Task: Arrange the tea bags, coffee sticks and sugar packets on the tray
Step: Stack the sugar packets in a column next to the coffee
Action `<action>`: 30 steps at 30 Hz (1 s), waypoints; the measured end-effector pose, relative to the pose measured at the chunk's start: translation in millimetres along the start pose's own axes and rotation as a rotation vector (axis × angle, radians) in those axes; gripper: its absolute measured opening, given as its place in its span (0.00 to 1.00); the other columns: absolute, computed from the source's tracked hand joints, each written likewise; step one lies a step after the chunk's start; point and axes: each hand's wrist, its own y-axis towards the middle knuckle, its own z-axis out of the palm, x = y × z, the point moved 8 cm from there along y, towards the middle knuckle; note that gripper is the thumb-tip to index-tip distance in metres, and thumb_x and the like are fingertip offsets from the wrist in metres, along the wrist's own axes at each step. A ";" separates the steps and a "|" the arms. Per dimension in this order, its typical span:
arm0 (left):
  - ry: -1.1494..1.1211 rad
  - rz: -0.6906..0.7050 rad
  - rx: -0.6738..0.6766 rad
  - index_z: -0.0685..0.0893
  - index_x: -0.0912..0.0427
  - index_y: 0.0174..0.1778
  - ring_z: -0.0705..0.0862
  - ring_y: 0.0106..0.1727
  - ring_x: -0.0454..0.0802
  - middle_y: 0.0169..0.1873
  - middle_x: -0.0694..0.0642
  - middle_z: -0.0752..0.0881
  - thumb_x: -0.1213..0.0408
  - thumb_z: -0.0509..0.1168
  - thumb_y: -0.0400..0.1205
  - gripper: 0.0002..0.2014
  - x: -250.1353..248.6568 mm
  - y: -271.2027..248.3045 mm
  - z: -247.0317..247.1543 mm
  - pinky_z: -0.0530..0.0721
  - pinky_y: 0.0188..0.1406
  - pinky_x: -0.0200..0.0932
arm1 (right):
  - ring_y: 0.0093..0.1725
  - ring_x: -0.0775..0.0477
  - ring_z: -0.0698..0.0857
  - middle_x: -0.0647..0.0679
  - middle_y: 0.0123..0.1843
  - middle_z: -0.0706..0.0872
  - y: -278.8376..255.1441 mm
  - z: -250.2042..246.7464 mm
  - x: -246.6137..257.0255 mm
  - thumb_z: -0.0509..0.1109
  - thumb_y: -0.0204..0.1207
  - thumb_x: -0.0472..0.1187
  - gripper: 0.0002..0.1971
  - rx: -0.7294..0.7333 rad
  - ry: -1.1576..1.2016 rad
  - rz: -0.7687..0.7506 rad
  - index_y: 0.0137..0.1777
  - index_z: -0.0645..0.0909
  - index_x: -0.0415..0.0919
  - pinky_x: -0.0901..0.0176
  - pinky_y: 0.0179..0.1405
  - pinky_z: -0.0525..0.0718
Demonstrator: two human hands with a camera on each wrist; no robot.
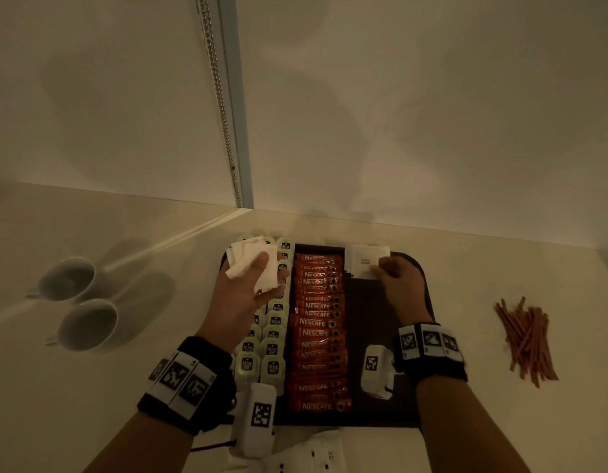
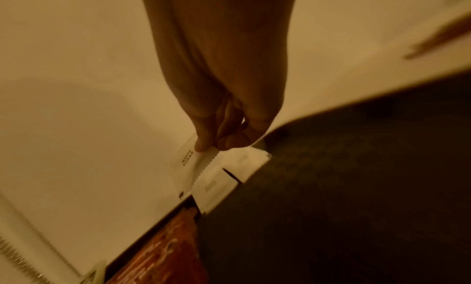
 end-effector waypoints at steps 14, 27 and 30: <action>-0.184 -0.136 -0.014 0.79 0.57 0.62 0.91 0.42 0.62 0.54 0.65 0.87 0.71 0.56 0.84 0.13 4.4 0.7 1.1 0.86 0.24 0.39 | 0.59 0.46 0.83 0.40 0.59 0.86 13.9 26.0 -14.0 0.71 0.77 0.37 0.12 -0.008 -0.130 0.046 0.58 0.83 0.34 0.65 0.54 0.74; -0.082 -0.043 -0.024 0.82 0.53 0.60 0.88 0.53 0.54 0.57 0.60 0.86 0.72 0.62 0.82 0.13 2.1 3.6 0.3 0.87 0.33 0.39 | 0.44 0.58 0.82 0.51 0.47 0.85 -15.4 37.0 56.2 0.69 0.78 0.46 0.09 0.062 0.019 -0.171 0.52 0.81 0.42 0.66 0.45 0.81; 0.038 0.022 0.009 0.86 0.46 0.53 0.85 0.60 0.54 0.62 0.61 0.82 0.72 0.65 0.81 0.15 -0.3 2.5 6.3 0.86 0.44 0.44 | 0.48 0.55 0.86 0.53 0.49 0.87 -57.6 67.0 99.0 0.69 0.76 0.51 0.09 0.438 0.227 -0.191 0.52 0.81 0.49 0.61 0.49 0.85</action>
